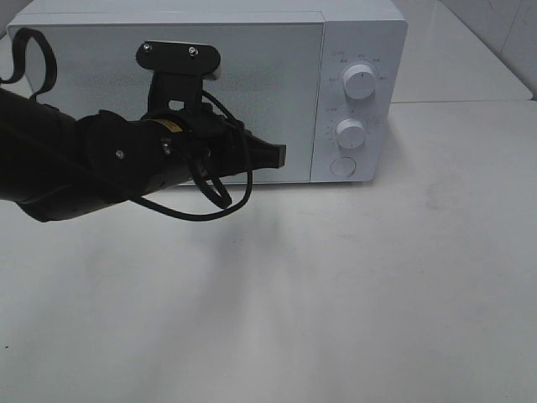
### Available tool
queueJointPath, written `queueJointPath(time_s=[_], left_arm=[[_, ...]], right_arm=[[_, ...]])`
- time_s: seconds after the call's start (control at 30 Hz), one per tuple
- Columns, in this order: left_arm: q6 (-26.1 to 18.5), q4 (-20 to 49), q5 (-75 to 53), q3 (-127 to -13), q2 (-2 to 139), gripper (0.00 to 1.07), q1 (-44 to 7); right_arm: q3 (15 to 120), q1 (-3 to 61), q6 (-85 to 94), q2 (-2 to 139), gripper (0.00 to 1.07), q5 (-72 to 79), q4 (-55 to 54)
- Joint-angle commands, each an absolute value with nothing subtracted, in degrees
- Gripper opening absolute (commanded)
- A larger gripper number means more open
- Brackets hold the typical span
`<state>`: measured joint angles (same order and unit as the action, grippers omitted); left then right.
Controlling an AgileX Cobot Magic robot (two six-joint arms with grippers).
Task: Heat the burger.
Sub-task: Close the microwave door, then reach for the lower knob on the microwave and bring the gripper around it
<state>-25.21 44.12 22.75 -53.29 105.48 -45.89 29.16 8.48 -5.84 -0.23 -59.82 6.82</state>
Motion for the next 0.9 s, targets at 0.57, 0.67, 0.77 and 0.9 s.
queueJointPath(time_s=[0.57,0.67,0.77,0.9], left_arm=[[-25.27,36.27,-17.7,-53.06,94.88,1.0,-37.93],[-25.27,35.92,-23.61,-53.06,92.59,1.0,-34.38],[-25.27,35.01,-28.48,-53.06,90.47,1.0,-30.94],[-25.27,33.06,-33.52,-53.06,88.35,1.0,-27.67]], right_arm=[[29.16,8.02,-6.3,-1.83,0.74,-59.53,6.76],[29.16,8.02,-6.3,-1.83,0.74,-59.53,6.76],[29.16,8.02,-6.3,-1.83,0.74,-59.53,6.76],[29.16,8.02,-6.3,-1.83,0.74,-59.53,6.76]])
